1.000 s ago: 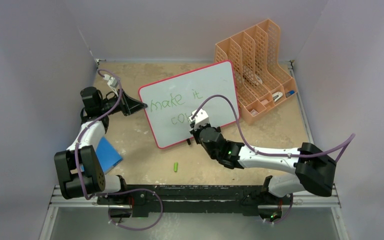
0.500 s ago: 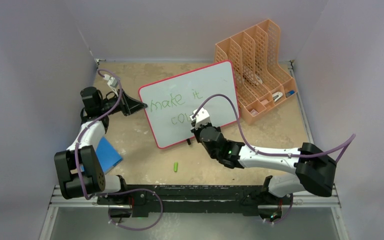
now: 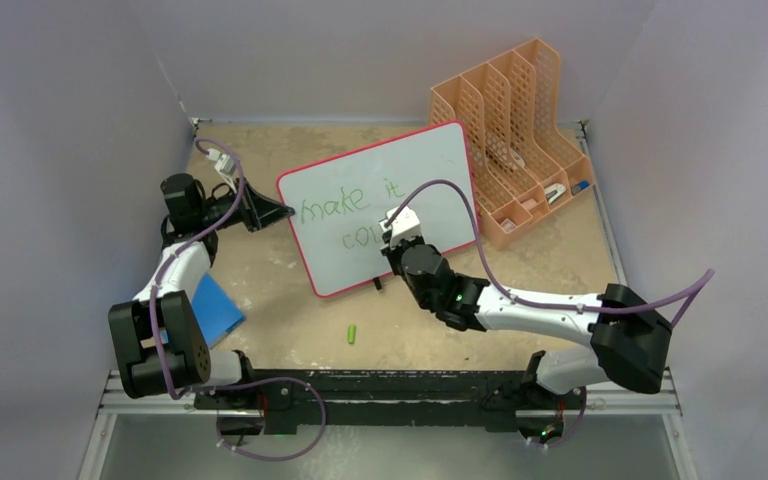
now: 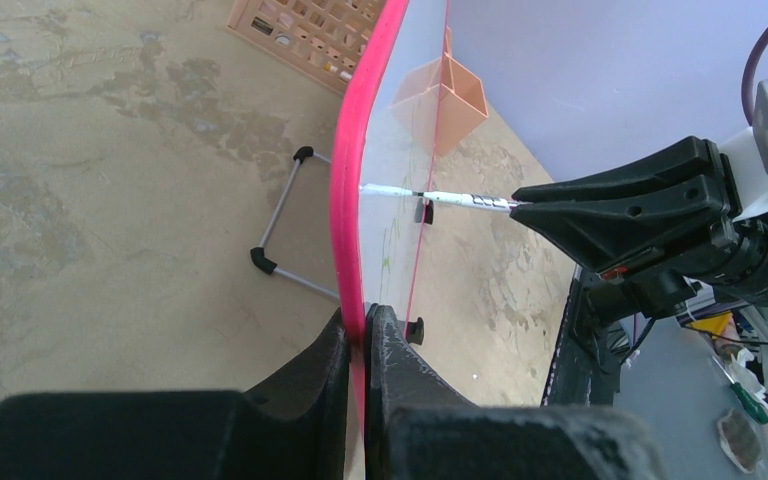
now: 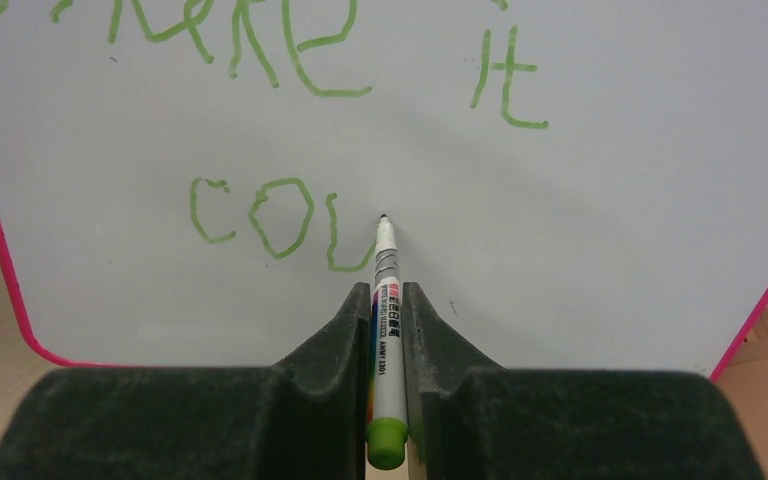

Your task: Write a sentence on the whiteboard

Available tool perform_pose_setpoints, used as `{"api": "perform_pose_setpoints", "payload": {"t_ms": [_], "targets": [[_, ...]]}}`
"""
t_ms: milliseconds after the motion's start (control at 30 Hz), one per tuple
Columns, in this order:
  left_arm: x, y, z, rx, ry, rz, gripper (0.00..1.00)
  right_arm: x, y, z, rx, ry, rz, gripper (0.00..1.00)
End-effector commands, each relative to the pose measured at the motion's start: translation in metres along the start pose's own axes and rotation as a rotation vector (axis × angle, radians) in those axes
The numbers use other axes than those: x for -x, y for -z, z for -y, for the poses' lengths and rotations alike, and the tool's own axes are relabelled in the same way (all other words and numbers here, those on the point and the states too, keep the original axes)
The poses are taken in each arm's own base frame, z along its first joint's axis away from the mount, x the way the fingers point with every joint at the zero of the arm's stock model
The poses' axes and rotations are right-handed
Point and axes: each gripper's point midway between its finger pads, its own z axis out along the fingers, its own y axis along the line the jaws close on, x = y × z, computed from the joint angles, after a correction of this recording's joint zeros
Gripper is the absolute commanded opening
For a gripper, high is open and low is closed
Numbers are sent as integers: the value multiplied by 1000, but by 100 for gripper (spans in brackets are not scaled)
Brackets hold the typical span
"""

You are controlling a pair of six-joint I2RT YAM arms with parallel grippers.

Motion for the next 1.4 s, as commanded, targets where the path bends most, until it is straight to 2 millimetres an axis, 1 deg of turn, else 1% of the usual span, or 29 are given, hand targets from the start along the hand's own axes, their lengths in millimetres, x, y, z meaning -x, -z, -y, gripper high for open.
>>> {"api": "perform_pose_setpoints", "payload": {"t_ms": [0,200,667,933,1367], "targets": [[4,-3,8,-21,-72,-4,0,29,-7,6,-37,-33,69,0],[4,-3,8,-21,-72,-4,0,27,-7,5,-34,-29,63,0],[5,-3,8,-19,-73,-2,0,6,-1,7,-24,-34,10,0],[5,-3,8,-18,-73,-2,0,2,1,8,-24,-37,1,0],[5,-3,7,-17,-72,-2,0,-7,5,5,-1,-40,-21,0]]}}
